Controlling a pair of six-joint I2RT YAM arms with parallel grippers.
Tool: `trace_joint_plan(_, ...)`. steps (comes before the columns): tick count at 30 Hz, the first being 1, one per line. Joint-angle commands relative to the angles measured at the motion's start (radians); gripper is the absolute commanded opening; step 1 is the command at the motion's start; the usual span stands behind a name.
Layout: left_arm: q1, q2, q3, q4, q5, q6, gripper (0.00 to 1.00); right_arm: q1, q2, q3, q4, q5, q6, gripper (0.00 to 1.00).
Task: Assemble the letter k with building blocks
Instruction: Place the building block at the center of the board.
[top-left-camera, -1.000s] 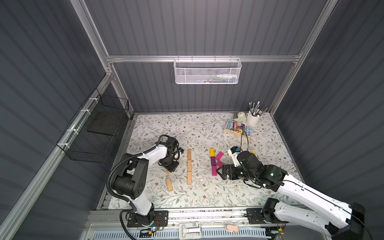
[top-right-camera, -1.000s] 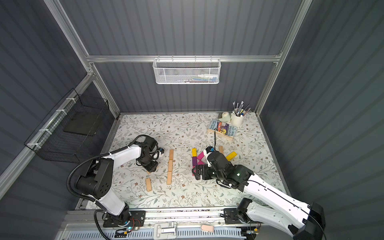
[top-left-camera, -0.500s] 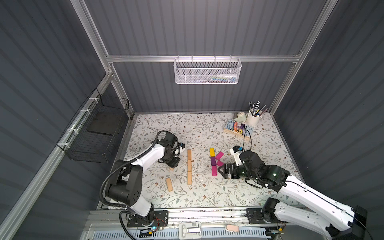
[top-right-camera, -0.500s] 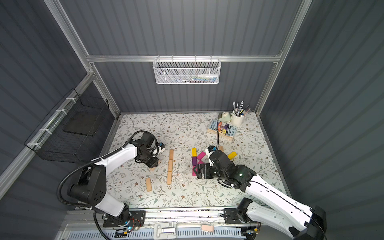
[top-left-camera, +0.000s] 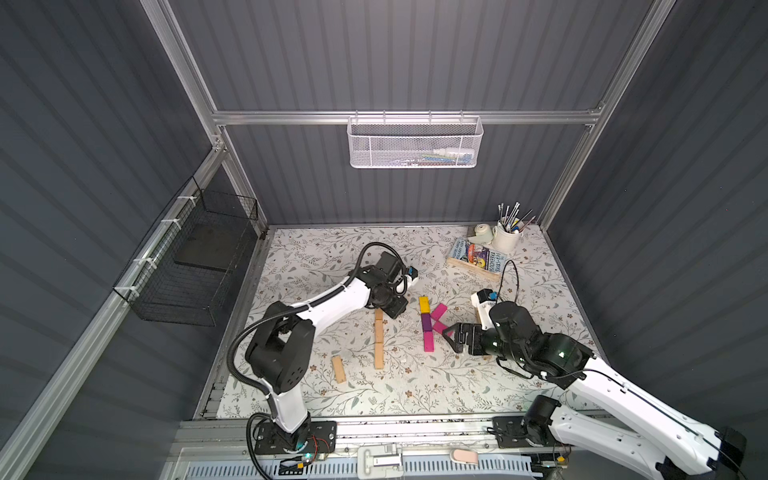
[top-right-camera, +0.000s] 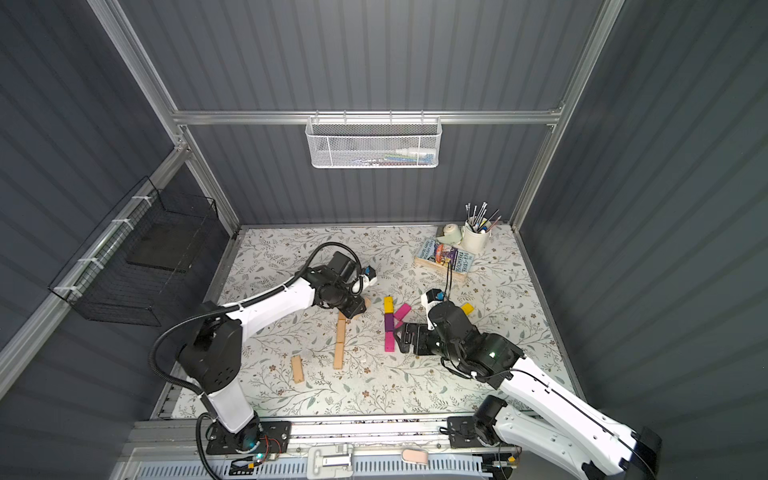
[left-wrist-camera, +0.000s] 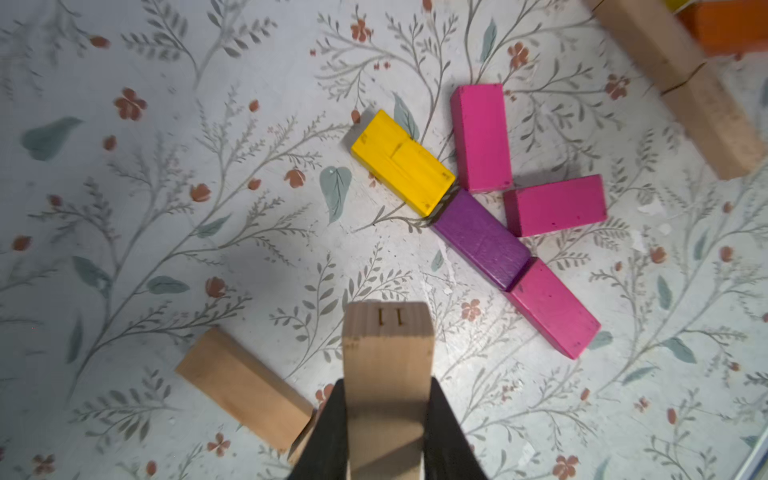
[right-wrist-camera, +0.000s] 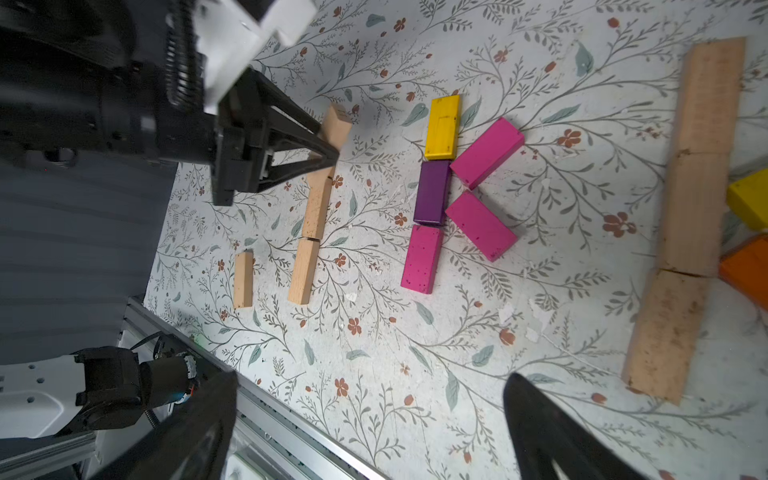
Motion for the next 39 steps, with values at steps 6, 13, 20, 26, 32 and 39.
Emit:
trace_joint_plan(6, -0.028, 0.115, 0.020, 0.035, -0.060, -0.029, 0.17, -0.004, -0.017, -0.001, -0.036, 0.022, 0.020, 0.99)
trace_joint_plan(13, -0.033, 0.136, 0.008, 0.038, -0.068, 0.001, 0.30, -0.006, -0.016, -0.003, -0.035, 0.028, 0.017, 0.99)
trace_joint_plan(20, -0.033, 0.137, 0.020, 0.019, -0.083, 0.014, 0.39, -0.010, -0.016, 0.006, -0.019, 0.036, -0.003, 0.99)
trace_joint_plan(26, -0.033, 0.028, 0.002, 0.049, -0.054, -0.010, 0.39, -0.025, -0.036, 0.025, 0.034, 0.104, -0.132, 0.99)
trace_joint_plan(32, -0.019, -0.267, -0.113, 0.075, -0.057, -0.037, 0.47, -0.024, -0.035, 0.003, 0.289, 0.050, -0.663, 0.98)
trace_joint_plan(39, 0.128, -0.549, -0.246, -0.046, 0.035, -0.008, 0.68, -0.032, 0.241, 0.131, 0.198, -0.068, -1.336, 0.91)
